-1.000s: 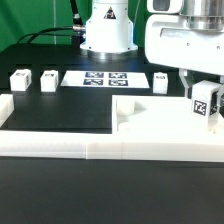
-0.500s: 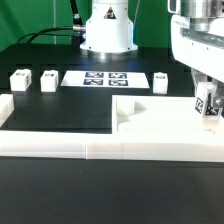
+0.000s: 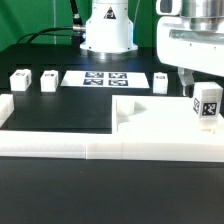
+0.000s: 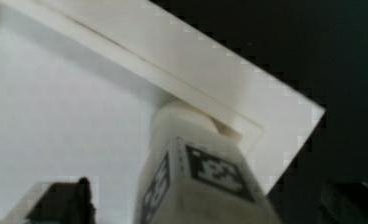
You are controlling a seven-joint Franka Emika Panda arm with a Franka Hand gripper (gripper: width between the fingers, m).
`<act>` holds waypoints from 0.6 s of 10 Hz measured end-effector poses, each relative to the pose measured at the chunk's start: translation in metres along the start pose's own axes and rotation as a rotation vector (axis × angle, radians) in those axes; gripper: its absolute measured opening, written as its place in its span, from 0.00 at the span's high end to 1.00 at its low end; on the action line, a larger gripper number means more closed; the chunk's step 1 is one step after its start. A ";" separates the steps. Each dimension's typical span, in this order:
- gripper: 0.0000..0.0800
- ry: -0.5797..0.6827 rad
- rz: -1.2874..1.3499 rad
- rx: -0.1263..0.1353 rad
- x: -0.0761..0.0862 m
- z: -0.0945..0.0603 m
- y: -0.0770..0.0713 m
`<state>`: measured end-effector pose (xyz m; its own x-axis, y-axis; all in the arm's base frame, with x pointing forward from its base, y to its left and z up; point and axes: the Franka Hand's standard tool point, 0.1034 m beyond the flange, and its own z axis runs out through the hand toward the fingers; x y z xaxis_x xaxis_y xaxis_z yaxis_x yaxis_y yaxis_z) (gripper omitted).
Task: Assemble square table
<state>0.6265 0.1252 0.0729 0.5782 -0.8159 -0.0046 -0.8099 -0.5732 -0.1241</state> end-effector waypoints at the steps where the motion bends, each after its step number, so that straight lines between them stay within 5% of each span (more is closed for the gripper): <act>1: 0.20 0.008 -0.078 0.009 -0.004 0.002 -0.001; 6: 0.19 0.017 -0.542 0.005 0.012 -0.001 0.004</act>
Offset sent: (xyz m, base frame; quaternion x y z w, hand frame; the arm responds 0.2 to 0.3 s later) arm 0.0000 0.0000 0.0000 0.0000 0.0000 -0.1296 0.9916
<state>0.6300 0.1130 0.0735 0.9112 -0.4045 0.0778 -0.3955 -0.9119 -0.1092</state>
